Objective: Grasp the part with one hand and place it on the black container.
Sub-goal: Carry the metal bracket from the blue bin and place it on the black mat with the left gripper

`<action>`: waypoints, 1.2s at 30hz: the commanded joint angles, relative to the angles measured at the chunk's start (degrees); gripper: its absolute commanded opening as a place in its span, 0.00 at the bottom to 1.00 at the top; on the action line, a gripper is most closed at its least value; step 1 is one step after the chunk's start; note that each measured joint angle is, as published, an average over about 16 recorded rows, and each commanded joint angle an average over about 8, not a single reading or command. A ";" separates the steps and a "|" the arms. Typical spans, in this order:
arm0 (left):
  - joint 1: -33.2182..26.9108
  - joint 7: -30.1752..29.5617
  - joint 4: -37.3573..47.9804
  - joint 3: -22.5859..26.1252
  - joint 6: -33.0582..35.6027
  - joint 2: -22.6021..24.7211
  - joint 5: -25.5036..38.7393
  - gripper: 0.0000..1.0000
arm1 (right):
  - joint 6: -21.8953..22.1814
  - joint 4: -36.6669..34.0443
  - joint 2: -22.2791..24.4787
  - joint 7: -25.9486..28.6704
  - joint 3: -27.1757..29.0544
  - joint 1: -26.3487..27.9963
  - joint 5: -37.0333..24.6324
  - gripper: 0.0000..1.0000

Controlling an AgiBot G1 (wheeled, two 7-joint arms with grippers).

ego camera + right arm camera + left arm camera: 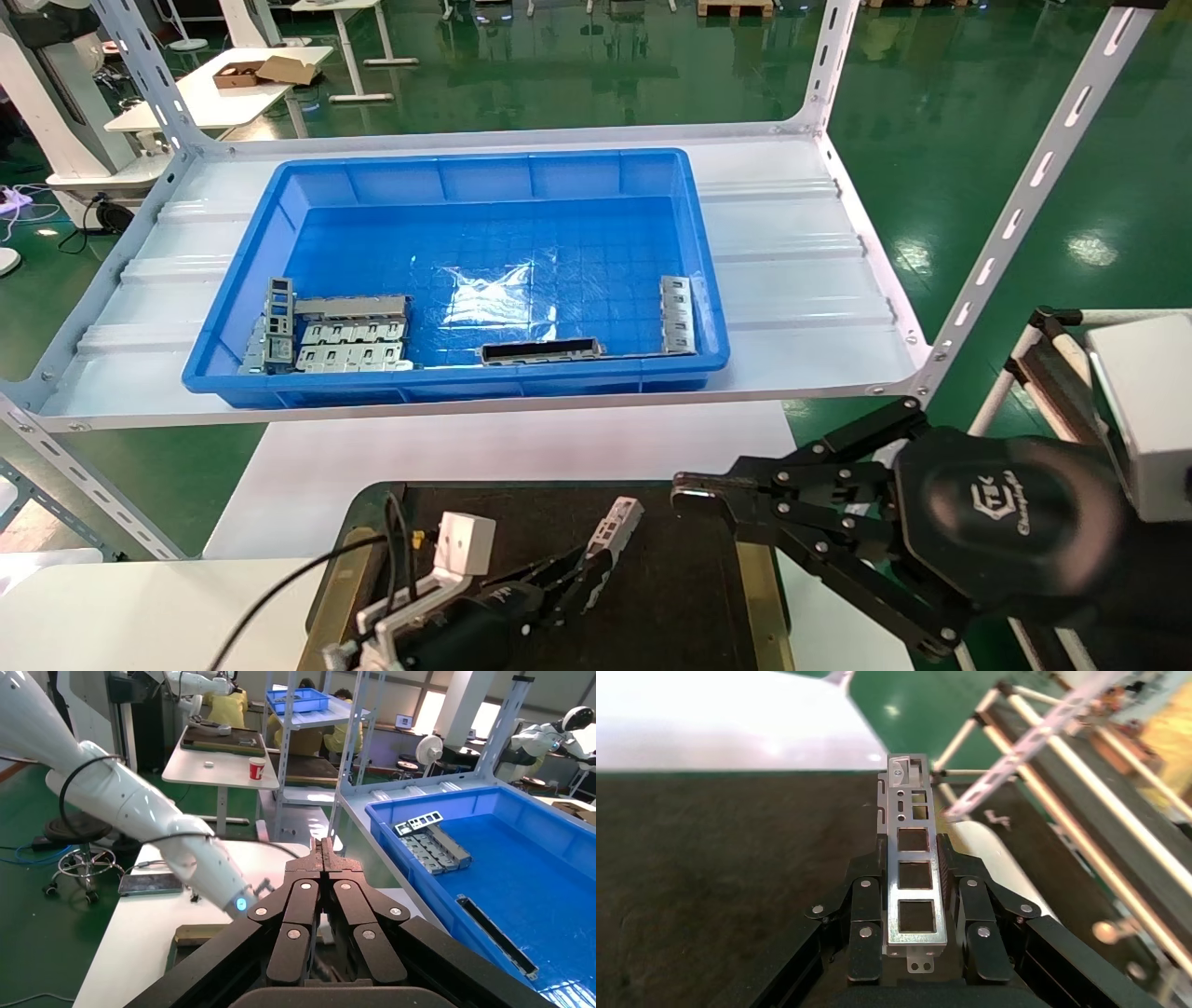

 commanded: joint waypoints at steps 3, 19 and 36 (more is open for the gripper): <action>0.44 -1.57 1.77 1.29 -6.01 3.07 0.35 0.00 | 0.00 0.00 0.00 0.00 -0.01 0.00 0.01 0.00; -2.32 -4.44 12.21 3.41 -18.75 13.82 -1.15 0.00 | 0.02 0.00 0.02 -0.02 -0.04 0.01 0.03 0.00; -3.90 -5.94 18.21 4.75 -23.25 18.66 -2.91 0.00 | 0.03 0.00 0.03 -0.04 -0.07 0.02 0.05 0.00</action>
